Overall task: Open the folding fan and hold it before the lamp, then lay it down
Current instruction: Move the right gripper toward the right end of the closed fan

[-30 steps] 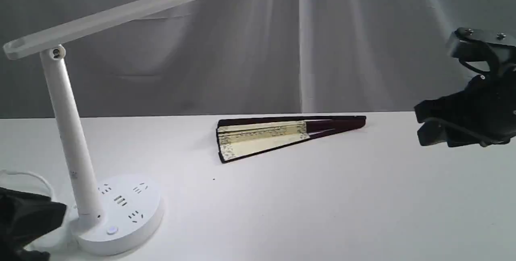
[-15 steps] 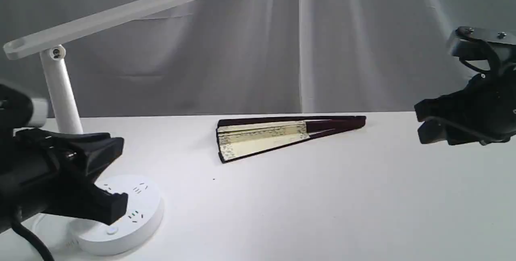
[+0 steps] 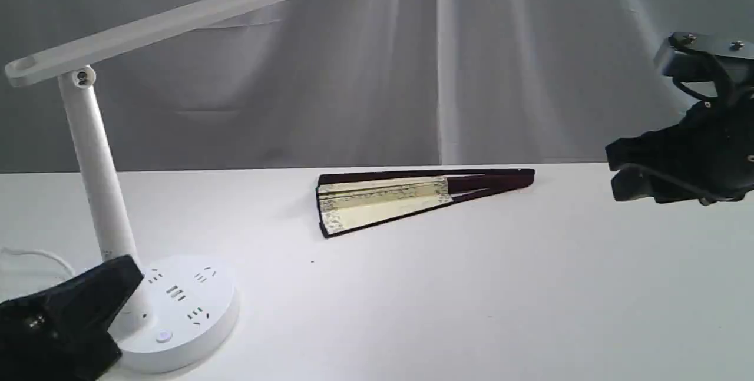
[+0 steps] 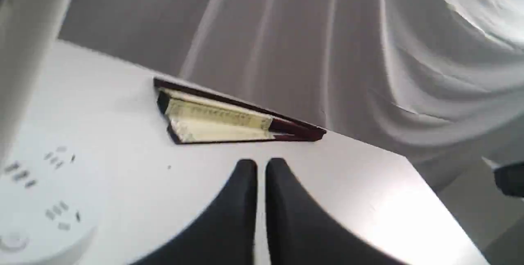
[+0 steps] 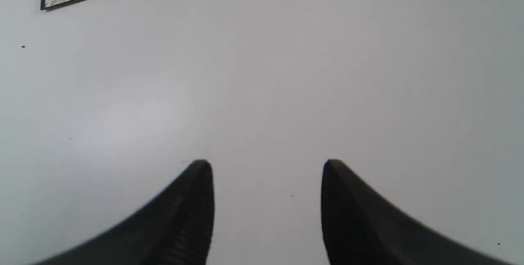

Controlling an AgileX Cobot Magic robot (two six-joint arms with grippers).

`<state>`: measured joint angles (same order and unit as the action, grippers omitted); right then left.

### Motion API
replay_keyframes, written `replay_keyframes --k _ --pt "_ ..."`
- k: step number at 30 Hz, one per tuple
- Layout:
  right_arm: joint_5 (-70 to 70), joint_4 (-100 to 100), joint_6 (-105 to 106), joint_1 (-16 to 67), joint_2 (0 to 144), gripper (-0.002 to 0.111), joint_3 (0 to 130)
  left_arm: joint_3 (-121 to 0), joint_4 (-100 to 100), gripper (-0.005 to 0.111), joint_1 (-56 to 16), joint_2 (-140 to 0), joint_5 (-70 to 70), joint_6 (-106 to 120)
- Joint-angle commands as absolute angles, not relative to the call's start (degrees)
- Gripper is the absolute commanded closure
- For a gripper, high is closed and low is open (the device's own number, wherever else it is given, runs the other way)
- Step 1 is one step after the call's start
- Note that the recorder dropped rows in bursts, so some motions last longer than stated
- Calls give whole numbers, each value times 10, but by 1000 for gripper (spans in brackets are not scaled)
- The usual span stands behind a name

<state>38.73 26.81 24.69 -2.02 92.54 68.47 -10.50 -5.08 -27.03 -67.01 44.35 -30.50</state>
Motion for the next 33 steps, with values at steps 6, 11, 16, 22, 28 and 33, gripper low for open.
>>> replay_keyframes --k 6,11,16,22,28,33 --pt "379 280 239 -18 972 65 691 -103 -33 60 -273 -731 418 -549" --pt "452 281 238 -18 1042 65 763 -103 19 53 -273 -801 482 -697" --pt "458 304 242 -18 1105 65 856 -103 24 53 -273 -858 566 -785" --pt "488 323 244 -18 1200 55 990 -104 24 53 -273 -917 656 -812" --pt "518 335 255 -18 1312 53 1145 -104 25 53 -273 -936 670 -814" --pt "501 335 279 -13 1401 53 1260 -128 38 53 -273 -936 670 -814"
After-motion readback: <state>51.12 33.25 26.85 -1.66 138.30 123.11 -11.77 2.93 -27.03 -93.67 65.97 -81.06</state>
